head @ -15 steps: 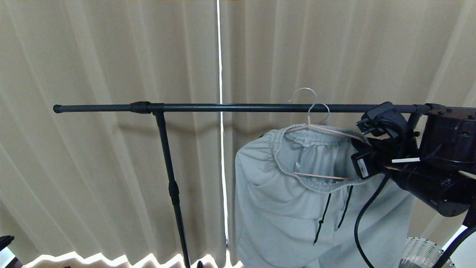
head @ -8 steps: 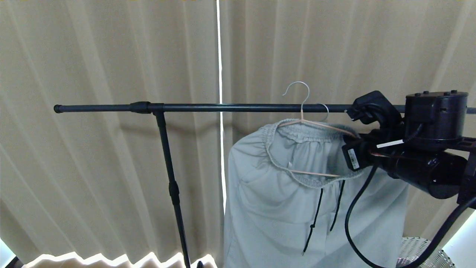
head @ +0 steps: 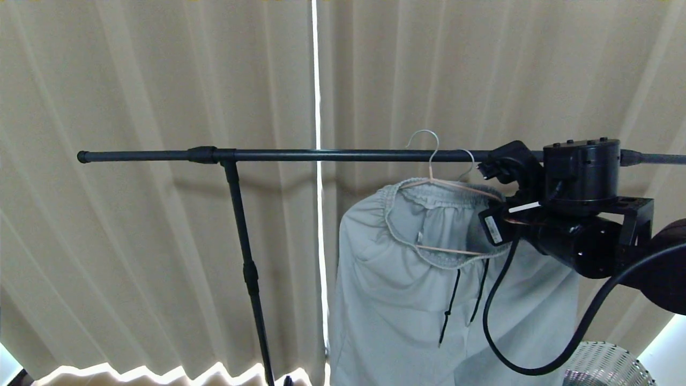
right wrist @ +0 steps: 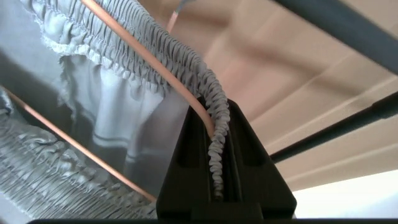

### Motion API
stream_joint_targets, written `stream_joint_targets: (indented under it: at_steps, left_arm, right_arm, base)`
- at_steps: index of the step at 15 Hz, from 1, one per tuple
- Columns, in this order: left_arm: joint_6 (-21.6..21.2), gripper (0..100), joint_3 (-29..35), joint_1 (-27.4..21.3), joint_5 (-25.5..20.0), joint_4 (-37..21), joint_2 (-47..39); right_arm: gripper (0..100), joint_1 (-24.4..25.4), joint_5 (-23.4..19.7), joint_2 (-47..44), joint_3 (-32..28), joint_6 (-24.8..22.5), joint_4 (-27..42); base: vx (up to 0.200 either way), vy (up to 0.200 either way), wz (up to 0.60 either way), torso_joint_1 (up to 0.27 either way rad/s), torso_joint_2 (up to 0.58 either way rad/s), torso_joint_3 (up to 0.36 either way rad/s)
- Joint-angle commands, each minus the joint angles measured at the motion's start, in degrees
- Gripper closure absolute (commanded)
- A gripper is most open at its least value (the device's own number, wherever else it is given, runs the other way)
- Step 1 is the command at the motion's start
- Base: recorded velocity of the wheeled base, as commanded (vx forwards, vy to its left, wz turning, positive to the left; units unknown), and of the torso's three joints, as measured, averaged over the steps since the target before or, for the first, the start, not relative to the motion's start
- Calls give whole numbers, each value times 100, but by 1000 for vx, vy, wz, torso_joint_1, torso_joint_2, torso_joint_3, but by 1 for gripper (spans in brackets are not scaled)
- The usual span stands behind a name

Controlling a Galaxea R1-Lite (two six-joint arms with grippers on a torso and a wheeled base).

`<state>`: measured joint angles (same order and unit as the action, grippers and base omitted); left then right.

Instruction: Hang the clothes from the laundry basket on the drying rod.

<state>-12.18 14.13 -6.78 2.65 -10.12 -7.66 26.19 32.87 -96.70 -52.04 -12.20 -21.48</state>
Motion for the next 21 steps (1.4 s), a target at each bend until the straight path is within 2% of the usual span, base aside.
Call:
stream_joint_targets:
  at_steps: [1,3,9,13,16,21]
  left_arm:
    - [-4,0,-15,-8,-1,1,10]
    - [-13,0,-77,-8,-1,1,27]
    - [-21,0,-165,-8,-1,1,115]
    - [-30,0,-156,-8,-1,1,106]
    - [-30,0,-147,-8,-10,1,115]
    - [-30,0,-138,-8,-10,10,133]
  right_arm:
    - [100,9,194,-209,-25,-19,3]
    - [100,45,326,-324,-69,-37,3]
    - [100,247,361,-376,-254,-45,144]
    - [100,247,554,-271,-386,-1,83]
    - [100,247,941,-411,-553,-10,118]
    - [100,264,1073,-860,-702,-37,135]
  base:
    - [0,0,0,0,0,0]
    - [0,0,0,0,0,0]
    - [0,0,0,0,0,0]
    - [0,0,0,0,0,0]
    - [0,0,0,0,0,0]
    - [0,0,0,0,0,0]
